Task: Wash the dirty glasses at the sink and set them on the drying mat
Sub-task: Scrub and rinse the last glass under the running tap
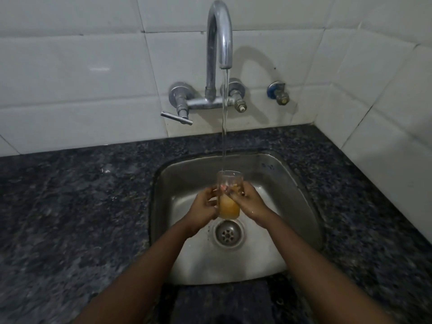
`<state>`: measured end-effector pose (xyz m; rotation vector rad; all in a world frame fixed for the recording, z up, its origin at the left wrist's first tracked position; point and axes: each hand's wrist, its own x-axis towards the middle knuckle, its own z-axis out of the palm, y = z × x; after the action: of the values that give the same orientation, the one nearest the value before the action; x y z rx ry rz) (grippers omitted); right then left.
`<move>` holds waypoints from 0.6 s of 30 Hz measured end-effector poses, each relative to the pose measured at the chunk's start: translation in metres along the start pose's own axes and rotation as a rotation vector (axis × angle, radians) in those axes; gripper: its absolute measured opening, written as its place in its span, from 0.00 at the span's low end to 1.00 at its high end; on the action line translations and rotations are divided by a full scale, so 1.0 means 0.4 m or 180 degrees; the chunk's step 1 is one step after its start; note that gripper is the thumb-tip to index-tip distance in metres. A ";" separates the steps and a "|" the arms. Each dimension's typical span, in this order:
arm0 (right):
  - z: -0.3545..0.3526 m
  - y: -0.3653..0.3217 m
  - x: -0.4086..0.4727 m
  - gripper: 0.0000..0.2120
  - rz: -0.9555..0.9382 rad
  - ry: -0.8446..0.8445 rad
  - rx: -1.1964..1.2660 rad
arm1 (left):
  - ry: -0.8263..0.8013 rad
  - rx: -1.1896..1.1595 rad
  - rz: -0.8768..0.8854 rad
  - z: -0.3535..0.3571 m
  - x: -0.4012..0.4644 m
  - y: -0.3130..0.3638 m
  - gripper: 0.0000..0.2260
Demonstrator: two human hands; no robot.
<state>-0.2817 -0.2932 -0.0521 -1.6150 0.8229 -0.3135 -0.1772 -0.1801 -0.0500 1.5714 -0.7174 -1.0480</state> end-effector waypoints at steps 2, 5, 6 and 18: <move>0.002 -0.012 0.026 0.25 0.0211 -0.0074 0.0320 | 0.0270 -0.0293 -0.0036 -0.014 0.014 0.011 0.24; 0.010 -0.026 0.062 0.27 0.0579 -0.0135 0.0707 | 0.0724 -0.0564 -0.0030 -0.030 0.032 0.033 0.16; 0.016 -0.027 0.073 0.27 0.0714 -0.0172 0.0806 | 0.0823 -0.0555 -0.0020 -0.035 0.038 0.039 0.15; 0.047 -0.079 0.102 0.13 0.1749 -0.0744 0.2531 | 0.1342 -0.0071 0.0269 -0.086 0.106 0.040 0.13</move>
<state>-0.2308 -0.3057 -0.0365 -0.6351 0.7876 -0.0352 -0.1268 -0.2060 -0.0437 1.6565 -0.4744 -0.6296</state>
